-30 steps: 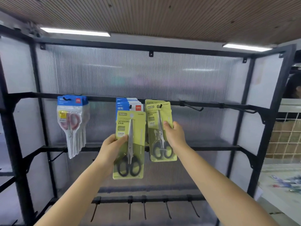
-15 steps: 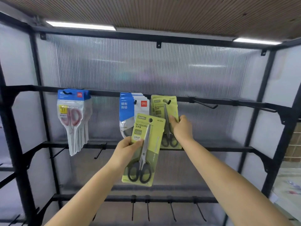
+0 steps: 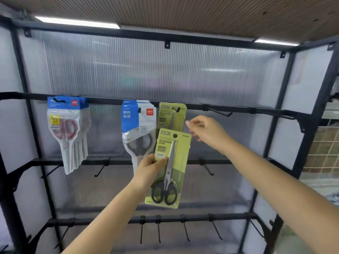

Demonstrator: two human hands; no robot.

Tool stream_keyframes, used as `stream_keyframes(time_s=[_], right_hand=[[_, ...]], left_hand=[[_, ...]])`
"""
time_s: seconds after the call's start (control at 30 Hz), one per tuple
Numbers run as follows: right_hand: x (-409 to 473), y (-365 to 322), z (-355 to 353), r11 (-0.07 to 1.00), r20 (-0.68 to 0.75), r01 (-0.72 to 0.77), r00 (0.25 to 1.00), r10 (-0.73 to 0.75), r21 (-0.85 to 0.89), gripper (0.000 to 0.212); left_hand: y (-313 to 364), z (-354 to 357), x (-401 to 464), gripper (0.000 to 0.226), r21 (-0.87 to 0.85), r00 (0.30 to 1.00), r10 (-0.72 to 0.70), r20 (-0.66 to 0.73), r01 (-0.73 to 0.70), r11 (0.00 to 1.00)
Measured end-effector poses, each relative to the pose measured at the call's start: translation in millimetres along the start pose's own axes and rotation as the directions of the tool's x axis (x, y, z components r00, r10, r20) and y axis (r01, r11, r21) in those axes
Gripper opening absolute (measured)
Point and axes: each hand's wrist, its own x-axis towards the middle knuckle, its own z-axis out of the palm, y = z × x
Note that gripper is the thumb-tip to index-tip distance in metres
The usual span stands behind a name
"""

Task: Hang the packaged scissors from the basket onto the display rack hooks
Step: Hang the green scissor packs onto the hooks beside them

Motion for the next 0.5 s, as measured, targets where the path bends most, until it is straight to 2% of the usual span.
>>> stream_keyframes(time_s=[0.1,0.2,0.33,0.5], right_hand=[[-11.2,-5.3,-8.2,0.995,0.107,-0.013,0.994,0.024,-0.101,0.02],[-16.6,-6.4,-9.4,0.966,0.09,0.052,0.995,-0.03,-0.253,0.009],[-18.0,-14.7,-16.2,0.967,0.088,0.107,0.992,-0.089,-0.23,0.007],[-15.5,-39.0,-29.5,0.932,0.106,0.238,0.971,-0.216,-0.273,0.004]], left_hand=[[-3.0,13.3,0.0,0.01,-0.005,0.999,-0.01,0.034,0.01,1.0],[-4.7,21.2,0.1,0.009,-0.027,0.999,-0.001,0.053,0.002,1.0],[-10.5,21.7,-1.2,0.011,-0.04,0.993,0.055,0.101,-0.051,0.998],[-15.0,20.0,-5.5,0.012,0.11,0.973,0.162,0.165,-0.181,0.977]])
